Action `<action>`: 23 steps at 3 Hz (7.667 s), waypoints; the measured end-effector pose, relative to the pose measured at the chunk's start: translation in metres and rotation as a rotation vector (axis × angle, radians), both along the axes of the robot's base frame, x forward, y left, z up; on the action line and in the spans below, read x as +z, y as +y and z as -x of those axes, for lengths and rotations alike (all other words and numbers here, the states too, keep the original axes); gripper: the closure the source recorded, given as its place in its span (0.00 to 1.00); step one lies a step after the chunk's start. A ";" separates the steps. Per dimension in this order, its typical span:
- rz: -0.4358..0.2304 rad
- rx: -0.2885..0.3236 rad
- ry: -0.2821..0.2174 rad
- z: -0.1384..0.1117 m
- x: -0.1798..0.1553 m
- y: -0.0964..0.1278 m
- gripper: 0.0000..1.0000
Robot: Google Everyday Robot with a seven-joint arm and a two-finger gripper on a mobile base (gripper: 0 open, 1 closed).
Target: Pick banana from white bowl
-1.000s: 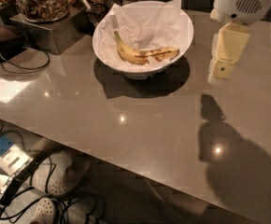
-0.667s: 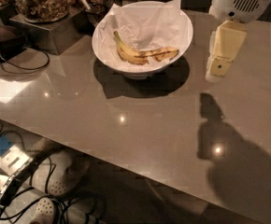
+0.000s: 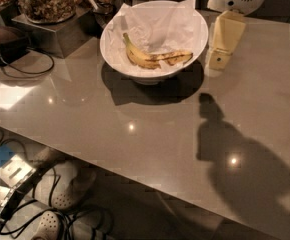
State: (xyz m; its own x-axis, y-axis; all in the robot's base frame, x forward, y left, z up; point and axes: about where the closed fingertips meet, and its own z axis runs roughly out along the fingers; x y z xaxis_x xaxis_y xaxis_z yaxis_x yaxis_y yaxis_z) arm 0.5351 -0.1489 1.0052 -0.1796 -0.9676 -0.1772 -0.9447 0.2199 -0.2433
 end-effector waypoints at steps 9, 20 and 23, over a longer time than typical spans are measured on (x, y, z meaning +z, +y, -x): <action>-0.211 -0.041 0.073 -0.135 -0.022 0.104 0.35; -0.054 -0.096 0.227 -0.167 -0.113 0.106 0.44; -0.060 -0.097 0.246 -0.174 -0.126 0.103 0.45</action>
Offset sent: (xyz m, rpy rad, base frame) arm 0.0271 0.0275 0.0069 0.0052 -0.0106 0.0405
